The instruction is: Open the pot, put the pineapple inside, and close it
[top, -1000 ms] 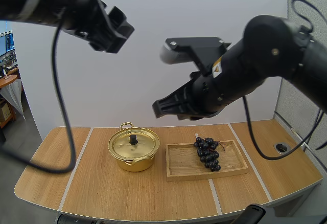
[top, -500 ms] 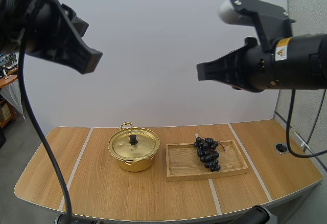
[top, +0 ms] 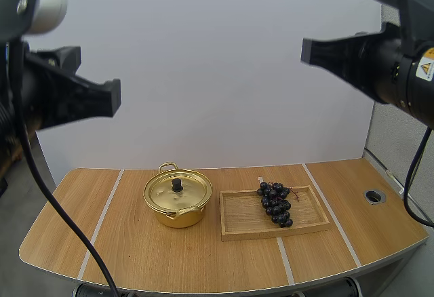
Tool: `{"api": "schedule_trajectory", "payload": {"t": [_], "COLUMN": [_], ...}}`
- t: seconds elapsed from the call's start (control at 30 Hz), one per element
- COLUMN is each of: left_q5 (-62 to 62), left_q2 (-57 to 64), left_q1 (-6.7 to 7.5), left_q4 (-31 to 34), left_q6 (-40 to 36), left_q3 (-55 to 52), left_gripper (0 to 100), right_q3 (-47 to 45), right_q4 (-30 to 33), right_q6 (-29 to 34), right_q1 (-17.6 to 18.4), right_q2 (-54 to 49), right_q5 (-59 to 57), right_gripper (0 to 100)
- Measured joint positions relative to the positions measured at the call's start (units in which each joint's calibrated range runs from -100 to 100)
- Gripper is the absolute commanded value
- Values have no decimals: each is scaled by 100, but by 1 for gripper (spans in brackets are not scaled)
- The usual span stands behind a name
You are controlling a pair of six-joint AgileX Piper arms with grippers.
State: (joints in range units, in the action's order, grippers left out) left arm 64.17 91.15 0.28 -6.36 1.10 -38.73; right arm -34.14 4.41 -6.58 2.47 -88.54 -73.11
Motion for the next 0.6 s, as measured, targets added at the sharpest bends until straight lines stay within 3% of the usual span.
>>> {"api": "schedule_trajectory", "payload": {"t": [0.1,0.23,0.47,0.6], "left_q5": [-756,-895,-1100,-1118], "left_q2": [334,465,591,591], "left_q1": [0,0,0,0], "left_q4": [326,348,362,362], "left_q6": [-756,-882,-1080,-1161], "left_q3": [-652,-943,-1426,-1782], "left_gripper": [0,0,0,0], "right_q3": [-183,-809,-1670,-2806], "right_q4": [-160,-393,-441,-441], "right_q6": [0,-101,-226,-246], "right_q1": [-135,-158,-158,-158], "right_q2": [-238,-491,-652,-988], "right_q5": [719,1616,2140,3072], "right_gripper": [0,0,0,0]}}
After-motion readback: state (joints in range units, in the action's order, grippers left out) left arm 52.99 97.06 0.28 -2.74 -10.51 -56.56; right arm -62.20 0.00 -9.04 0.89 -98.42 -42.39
